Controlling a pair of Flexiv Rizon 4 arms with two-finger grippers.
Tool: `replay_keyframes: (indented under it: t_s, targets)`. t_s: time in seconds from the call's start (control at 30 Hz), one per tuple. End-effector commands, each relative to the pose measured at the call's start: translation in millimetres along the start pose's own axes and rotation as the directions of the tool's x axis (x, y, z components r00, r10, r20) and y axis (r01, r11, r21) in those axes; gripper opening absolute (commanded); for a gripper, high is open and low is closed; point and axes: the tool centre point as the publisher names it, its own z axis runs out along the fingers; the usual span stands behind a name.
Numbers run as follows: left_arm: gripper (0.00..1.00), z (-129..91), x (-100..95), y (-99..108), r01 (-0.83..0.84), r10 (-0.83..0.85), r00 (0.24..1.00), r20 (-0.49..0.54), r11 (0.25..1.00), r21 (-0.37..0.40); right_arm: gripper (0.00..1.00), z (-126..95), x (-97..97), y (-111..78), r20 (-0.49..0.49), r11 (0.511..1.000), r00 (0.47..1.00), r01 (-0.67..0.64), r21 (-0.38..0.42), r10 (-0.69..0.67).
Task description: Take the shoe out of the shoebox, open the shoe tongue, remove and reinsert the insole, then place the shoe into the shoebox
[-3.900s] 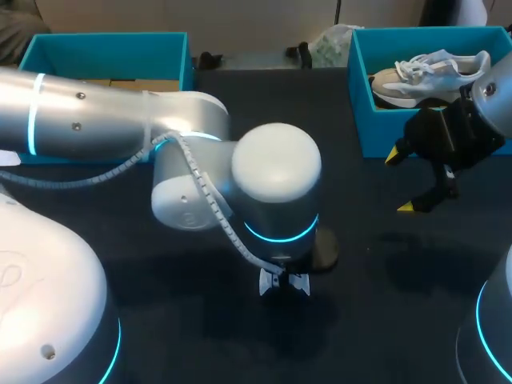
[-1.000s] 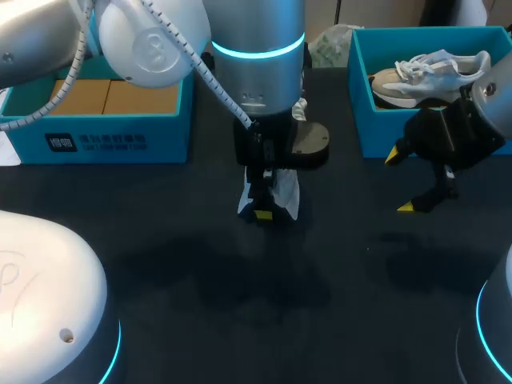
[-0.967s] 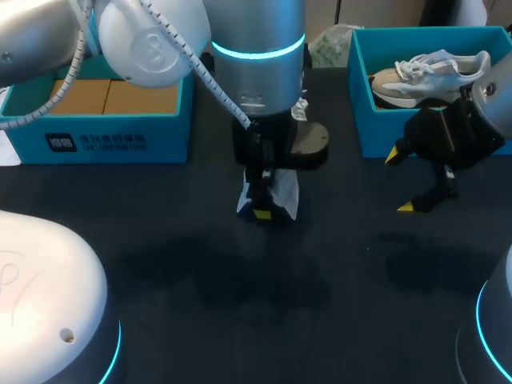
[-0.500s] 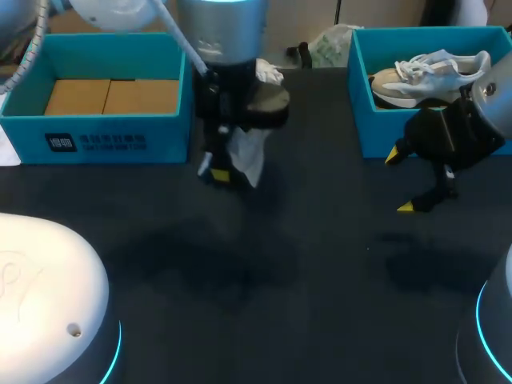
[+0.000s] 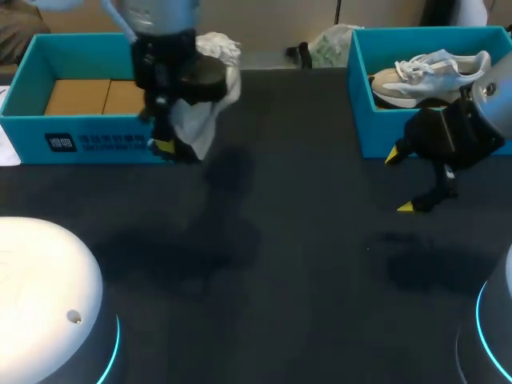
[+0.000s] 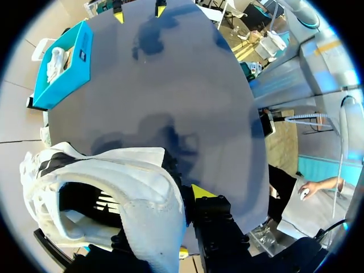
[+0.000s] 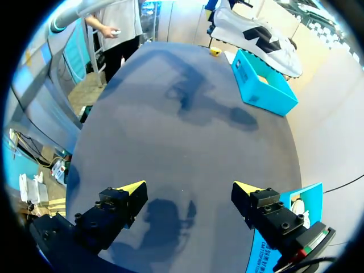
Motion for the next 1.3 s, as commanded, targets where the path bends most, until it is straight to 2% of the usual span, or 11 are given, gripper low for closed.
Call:
replay_keyframes:
  t_s: [0.03, 0.17, 0.27, 0.77, 0.97, 1.3]
  targets:
    - [0.0, 3.1, -1.5, 48.3, -0.003, 0.003, 1.0, 0.005, 0.999, 0.046, 1.0, 1.3, 0.2, 0.4, 0.001, 1.0, 1.0, 0.0, 0.003, 0.0]
    - [0.0, 3.9, -5.0, 77.2, 0.004, -0.005, 1.0, 0.006, 0.999, 0.048, 1.0, 1.3, 0.2, 0.4, 0.001, 1.0, 1.0, 0.0, 0.003, 0.0]
    - [0.0, 4.9, -8.7, 107.8, 0.027, -0.027, 1.0, 0.005, 0.998, 0.057, 1.0, 1.3, 0.2, 0.4, 0.001, 1.0, 1.0, 0.0, 0.003, 0.0]
    - [0.0, 17.4, -29.3, 233.0, 0.072, -0.071, 0.997, -0.013, 0.995, 0.069, 1.0, 1.3, 0.2, 0.4, 0.001, 1.0, 1.0, 0.0, 0.003, 0.0]
    - [0.0, 21.4, -32.6, 273.2, 0.104, -0.103, 0.995, -0.009, 0.993, 0.059, 1.0, 1.3, 0.2, 0.4, 0.001, 1.0, 1.0, 0.0, 0.003, 0.0]
    - [0.0, 31.4, -38.4, 328.8, 0.138, -0.138, 0.99, 0.001, 0.99, 0.036, 1.0, 1.3, 0.2, 0.4, 0.001, 1.0, 1.0, 0.0, 0.003, 0.0]
